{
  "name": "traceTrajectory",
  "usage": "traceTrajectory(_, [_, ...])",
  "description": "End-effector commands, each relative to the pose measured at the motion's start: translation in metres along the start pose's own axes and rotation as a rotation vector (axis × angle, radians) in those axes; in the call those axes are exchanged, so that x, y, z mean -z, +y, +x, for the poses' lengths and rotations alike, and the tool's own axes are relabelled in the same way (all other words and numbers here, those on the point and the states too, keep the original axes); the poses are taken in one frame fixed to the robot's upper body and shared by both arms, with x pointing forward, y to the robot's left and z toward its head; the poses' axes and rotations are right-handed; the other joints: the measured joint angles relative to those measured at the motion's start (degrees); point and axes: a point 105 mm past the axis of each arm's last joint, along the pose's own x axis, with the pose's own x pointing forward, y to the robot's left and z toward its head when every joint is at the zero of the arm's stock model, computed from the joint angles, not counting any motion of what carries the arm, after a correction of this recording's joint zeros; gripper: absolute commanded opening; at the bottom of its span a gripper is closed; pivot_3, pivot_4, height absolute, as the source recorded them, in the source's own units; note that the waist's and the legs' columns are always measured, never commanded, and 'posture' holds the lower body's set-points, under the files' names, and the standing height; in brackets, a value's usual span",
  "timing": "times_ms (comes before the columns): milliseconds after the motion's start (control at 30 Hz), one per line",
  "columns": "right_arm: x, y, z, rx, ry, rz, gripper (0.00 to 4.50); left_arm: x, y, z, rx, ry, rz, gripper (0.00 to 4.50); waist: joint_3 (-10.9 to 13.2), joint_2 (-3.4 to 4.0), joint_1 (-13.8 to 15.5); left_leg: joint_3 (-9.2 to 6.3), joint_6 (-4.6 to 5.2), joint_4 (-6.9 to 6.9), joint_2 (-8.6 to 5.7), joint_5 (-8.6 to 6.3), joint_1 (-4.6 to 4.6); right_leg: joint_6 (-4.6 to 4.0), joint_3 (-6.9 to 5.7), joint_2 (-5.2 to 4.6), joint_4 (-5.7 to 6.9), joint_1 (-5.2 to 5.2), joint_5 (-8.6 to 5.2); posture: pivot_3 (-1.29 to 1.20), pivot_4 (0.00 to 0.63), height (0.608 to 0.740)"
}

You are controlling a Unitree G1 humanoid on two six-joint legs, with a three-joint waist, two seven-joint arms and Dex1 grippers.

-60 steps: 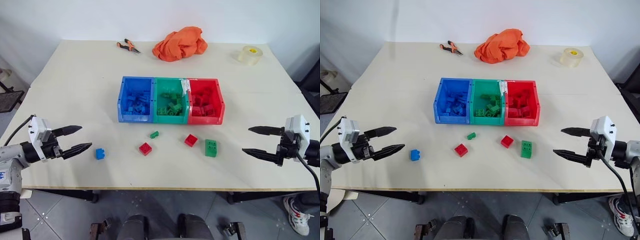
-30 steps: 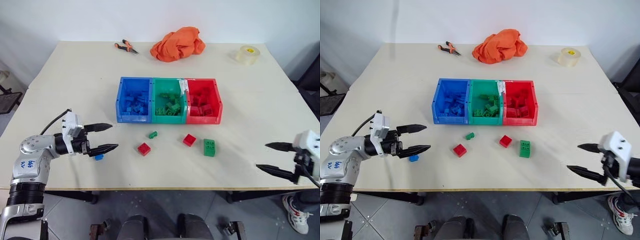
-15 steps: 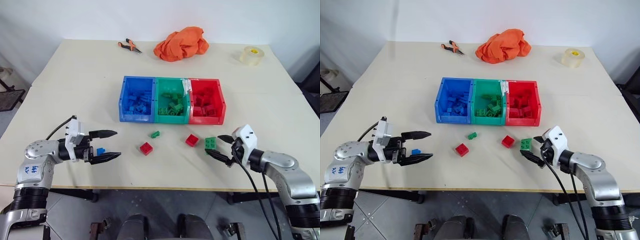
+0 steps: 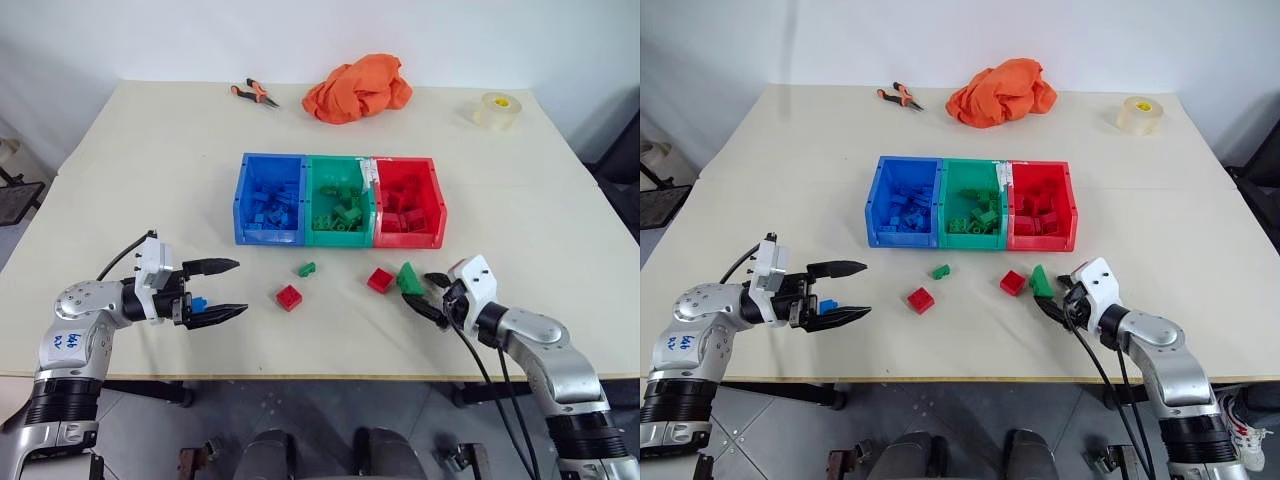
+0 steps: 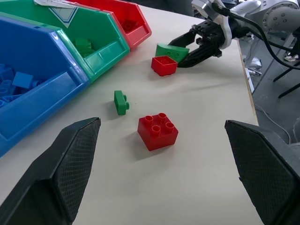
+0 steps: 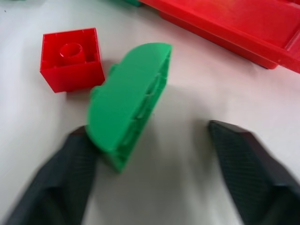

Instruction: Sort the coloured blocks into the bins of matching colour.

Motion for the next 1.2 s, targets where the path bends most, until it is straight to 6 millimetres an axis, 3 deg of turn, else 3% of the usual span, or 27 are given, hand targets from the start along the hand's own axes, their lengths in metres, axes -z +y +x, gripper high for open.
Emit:
traceTrajectory(33, [-0.012, 0.003, 0.0, -0.007, -0.064, -0.003, 2.2, -0.009, 0.002, 0.0, -0.009, -0.025, 0.033, 4.5, 0.0, 0.01, 0.0, 0.01, 0.0, 0.0, 0.0, 0.0, -0.01, 0.0, 0.0, 0.0, 0.0, 0.0, 0.0, 0.0, 0.15, 0.74])
traceTrajectory(200, [-0.024, 0.005, -0.005, -0.038, -0.112, -0.009, 0.57, -0.01, 0.004, 0.001, -0.016, -0.031, 0.036, 4.5, 0.0, 0.01, 0.1, 0.0, 0.0, 0.0, -0.01, 0.0, -0.02, 0.0, 0.0, -0.01, 0.01, -0.02, 0.0, 0.0, 0.15, 0.74])
traceTrajectory(433, [-0.068, 0.014, -0.02, -0.141, -0.202, -0.058, 0.58, -0.01, 0.007, -0.002, -0.035, -0.035, 0.038, 4.5, 0.0, 0.04, 0.1, 0.0, 0.01, 0.01, -0.02, 0.0, -0.03, 0.0, 0.01, -0.02, 0.0, -0.02, 0.0, 0.0, 0.15, 0.74])
traceTrajectory(533, [-0.096, 0.011, -0.008, -0.153, -0.231, -0.077, 0.58, -0.011, 0.009, -0.002, -0.044, -0.039, 0.041, 4.5, 0.0, 0.04, -0.2, 0.05, 0.01, 0.02, 0.0, 0.0, -0.02, 0.0, 0.0, -0.01, 0.0, -0.05, 0.0, 0.0, 0.15, 0.74])
traceTrajectory(667, [-0.124, 0.009, 0.026, -0.177, -0.269, -0.079, 0.58, -0.013, 0.011, 0.0, -0.061, -0.055, 0.054, 4.5, 0.0, 0.02, -0.5, 0.1, -0.01, 0.01, 0.05, 0.0, -0.02, -0.03, -0.03, 0.03, 0.18, -0.19, -0.02, 0.0, 0.15, 0.74])
traceTrajectory(867, [-0.152, 0.007, 0.079, -0.192, -0.298, -0.108, 2.61, -0.014, 0.008, -0.001, -0.076, -0.066, 0.066, 4.5, 0.0, -0.01, -0.7, 0.11, 0.02, 0.05, -0.09, 0.02, -0.13, -0.02, -0.08, -0.04, 0.77, -0.54, -0.01, 0.0, 0.15, 0.74])
traceTrajectory(1033, [-0.164, 0.006, 0.096, -0.201, -0.321, -0.151, 4.31, -0.016, 0.006, -0.002, -0.087, -0.07, 0.075, 4.5, 0.0, -0.01, -1.0, 0.05, 0.03, 0.06, -0.11, 0.03, -0.18, -0.02, -0.08, -0.05, 1.0, -0.65, -0.01, 0.0, 0.15, 0.74])
traceTrajectory(1200, [-0.166, 0.008, 0.084, -0.244, -0.348, -0.184, 4.45, -0.018, 0.006, -0.003, -0.093, -0.074, 0.081, 4.5, 0.0, -0.03, -1.5, 0.06, 0.03, 0.06, -0.1, 0.03, -0.17, -0.02, -0.08, -0.03, 1.0, -0.65, -0.01, 0.0, 0.15, 0.74])
